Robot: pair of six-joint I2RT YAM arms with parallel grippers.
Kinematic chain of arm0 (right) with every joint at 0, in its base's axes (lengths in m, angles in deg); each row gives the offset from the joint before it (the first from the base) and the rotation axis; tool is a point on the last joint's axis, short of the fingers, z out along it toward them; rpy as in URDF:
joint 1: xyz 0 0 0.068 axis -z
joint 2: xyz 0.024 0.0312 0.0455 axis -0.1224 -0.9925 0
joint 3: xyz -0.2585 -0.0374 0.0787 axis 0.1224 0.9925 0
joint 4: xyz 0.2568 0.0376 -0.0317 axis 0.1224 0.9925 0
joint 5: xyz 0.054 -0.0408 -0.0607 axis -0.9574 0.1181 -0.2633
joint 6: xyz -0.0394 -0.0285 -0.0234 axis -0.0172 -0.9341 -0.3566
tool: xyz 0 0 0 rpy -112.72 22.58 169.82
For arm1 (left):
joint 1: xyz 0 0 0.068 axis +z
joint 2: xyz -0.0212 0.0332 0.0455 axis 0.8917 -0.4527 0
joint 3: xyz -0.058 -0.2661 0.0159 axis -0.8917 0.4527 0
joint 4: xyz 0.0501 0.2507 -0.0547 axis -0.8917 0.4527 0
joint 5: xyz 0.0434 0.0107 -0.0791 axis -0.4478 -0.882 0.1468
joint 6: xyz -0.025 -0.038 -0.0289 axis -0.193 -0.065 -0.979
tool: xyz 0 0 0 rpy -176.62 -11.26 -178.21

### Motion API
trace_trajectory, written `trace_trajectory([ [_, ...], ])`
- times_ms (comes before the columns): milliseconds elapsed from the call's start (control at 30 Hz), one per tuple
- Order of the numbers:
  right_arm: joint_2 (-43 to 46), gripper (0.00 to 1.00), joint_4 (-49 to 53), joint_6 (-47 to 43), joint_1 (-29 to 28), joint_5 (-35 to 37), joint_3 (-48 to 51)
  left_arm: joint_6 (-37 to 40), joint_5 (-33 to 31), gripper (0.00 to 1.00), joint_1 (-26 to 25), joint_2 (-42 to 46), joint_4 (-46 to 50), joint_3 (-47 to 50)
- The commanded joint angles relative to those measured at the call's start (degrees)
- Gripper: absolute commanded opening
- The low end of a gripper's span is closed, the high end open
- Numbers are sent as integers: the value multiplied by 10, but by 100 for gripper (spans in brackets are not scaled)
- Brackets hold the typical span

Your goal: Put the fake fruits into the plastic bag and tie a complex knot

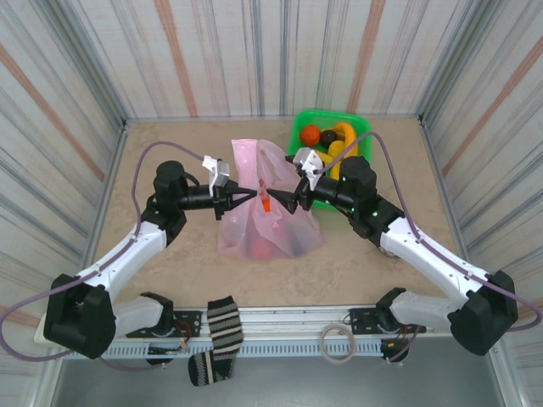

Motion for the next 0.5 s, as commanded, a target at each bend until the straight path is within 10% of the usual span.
trace_trajectory([
  [0, 17, 99, 15, -29, -12, 59, -12, 9, 2, 0, -2, 11, -1, -18],
  [467, -32, 99, 27, -78, -66, 168, -16, 7, -6, 0, -1, 16, -4, -14],
])
